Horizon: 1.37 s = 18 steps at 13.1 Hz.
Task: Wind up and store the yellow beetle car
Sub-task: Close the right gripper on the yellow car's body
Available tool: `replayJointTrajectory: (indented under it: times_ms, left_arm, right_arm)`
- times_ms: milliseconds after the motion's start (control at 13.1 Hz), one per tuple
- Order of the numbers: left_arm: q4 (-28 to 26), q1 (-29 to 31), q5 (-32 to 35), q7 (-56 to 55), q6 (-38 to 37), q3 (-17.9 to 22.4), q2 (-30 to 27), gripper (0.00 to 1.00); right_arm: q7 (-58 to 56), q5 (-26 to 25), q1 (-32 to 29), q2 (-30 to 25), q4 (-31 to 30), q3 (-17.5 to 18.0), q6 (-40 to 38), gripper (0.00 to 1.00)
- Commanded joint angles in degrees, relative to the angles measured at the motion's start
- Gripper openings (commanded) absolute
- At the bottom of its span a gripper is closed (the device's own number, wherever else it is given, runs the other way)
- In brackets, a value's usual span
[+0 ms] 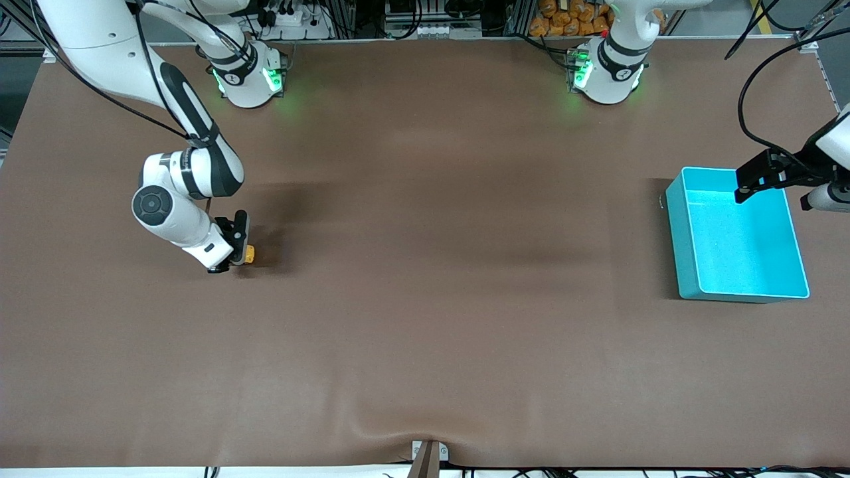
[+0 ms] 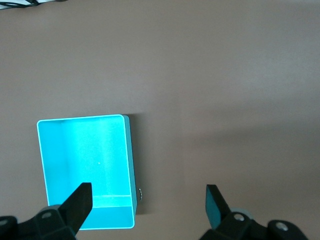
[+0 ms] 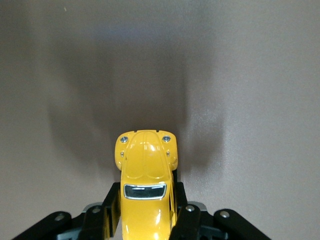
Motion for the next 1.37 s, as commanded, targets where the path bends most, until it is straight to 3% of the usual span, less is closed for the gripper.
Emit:
replayJointTrajectory:
  times_ms: [0, 1298]
  left_arm:
    - [-0.4, 0.2, -0.5, -3.5, 0.4, 0.0, -1.0, 1.00]
    - [-0.7, 1.0, -0.1, 0.3, 0.5, 0.0, -0.9, 1.00]
  right_arm:
    - [-0.3, -0.7, 1.2, 0.2, -0.3, -0.4, 0.3, 0.39]
    - [-3.4, -0.7, -2.2, 2.4, 0.2, -0.4, 2.7, 0.35]
